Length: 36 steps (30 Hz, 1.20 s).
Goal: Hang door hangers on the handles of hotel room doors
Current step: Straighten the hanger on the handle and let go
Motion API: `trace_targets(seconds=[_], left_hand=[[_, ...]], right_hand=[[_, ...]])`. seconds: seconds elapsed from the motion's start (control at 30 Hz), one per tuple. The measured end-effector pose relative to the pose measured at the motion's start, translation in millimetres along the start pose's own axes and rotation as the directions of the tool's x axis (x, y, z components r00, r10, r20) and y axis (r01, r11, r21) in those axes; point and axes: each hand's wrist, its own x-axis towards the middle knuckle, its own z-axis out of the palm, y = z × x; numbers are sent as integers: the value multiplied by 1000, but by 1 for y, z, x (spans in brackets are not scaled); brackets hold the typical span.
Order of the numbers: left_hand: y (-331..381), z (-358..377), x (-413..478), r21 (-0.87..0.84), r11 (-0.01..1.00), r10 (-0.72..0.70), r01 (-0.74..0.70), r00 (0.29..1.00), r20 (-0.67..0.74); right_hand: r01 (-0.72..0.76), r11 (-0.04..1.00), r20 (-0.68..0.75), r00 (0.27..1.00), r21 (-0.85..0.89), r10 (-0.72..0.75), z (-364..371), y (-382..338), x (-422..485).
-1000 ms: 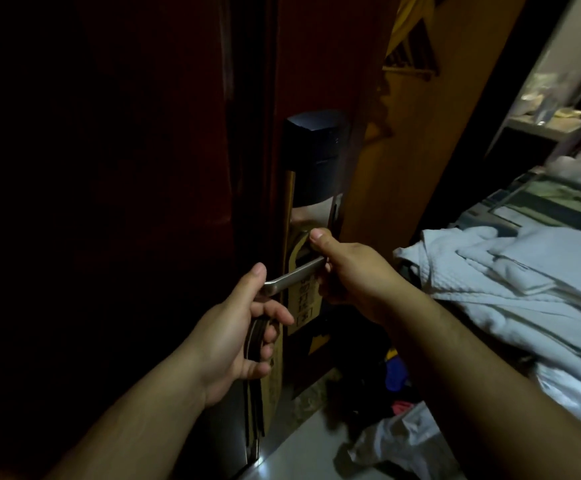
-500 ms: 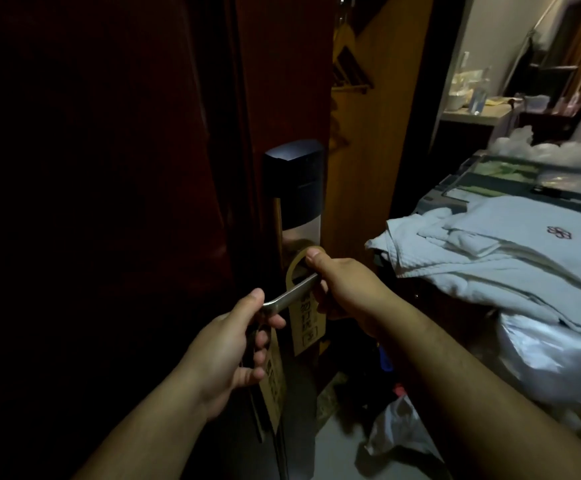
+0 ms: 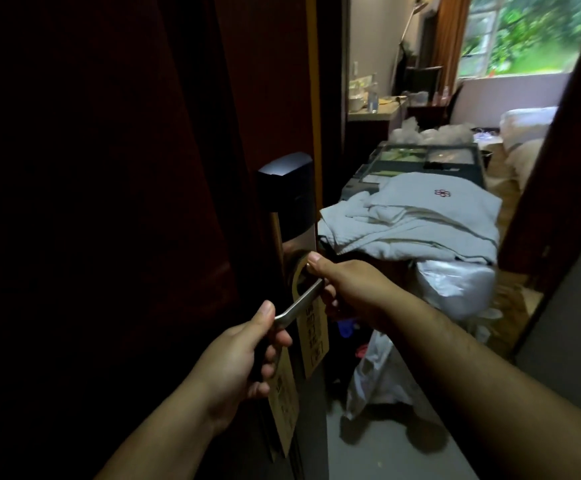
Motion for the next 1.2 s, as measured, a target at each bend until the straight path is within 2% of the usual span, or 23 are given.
trace_targets(seconds=[0.13, 0.23, 0.37, 0.5, 0.67, 0.87, 1.0, 1.2], left_hand=[[0, 1, -8, 4, 1000, 22, -23, 993, 118], [1, 4, -14, 2, 999, 31, -32, 984, 177], [-1, 10, -20, -15, 999, 48, -46, 969, 243], [-6, 19, -30, -31, 998, 57, -51, 965, 255], [-9, 28, -49, -10, 999, 41, -40, 950, 310], [-21, 47, -74, 94, 994, 28, -63, 940, 341], [-33, 64, -97, 160, 979, 62, -129, 928, 368], [-51, 87, -136, 137, 983, 54, -125, 899, 434]], right_hand=[[-19, 1000, -66, 998, 22, 20, 8, 0, -27], [-26, 1000, -177, 984, 8, 26, 13, 1, -42], [-70, 997, -355, 933, -24, 57, 22, 2, -64], [-106, 992, -467, 882, -62, 66, 28, 4, -81], [-146, 988, -542, 834, -46, 98, 27, 7, -106], [-180, 983, -591, 797, -32, 127, 16, 18, -147], [-162, 987, -605, 786, -4, 127, 9, 26, -187], [-136, 989, -648, 749, 54, 139, 7, 36, -256]])
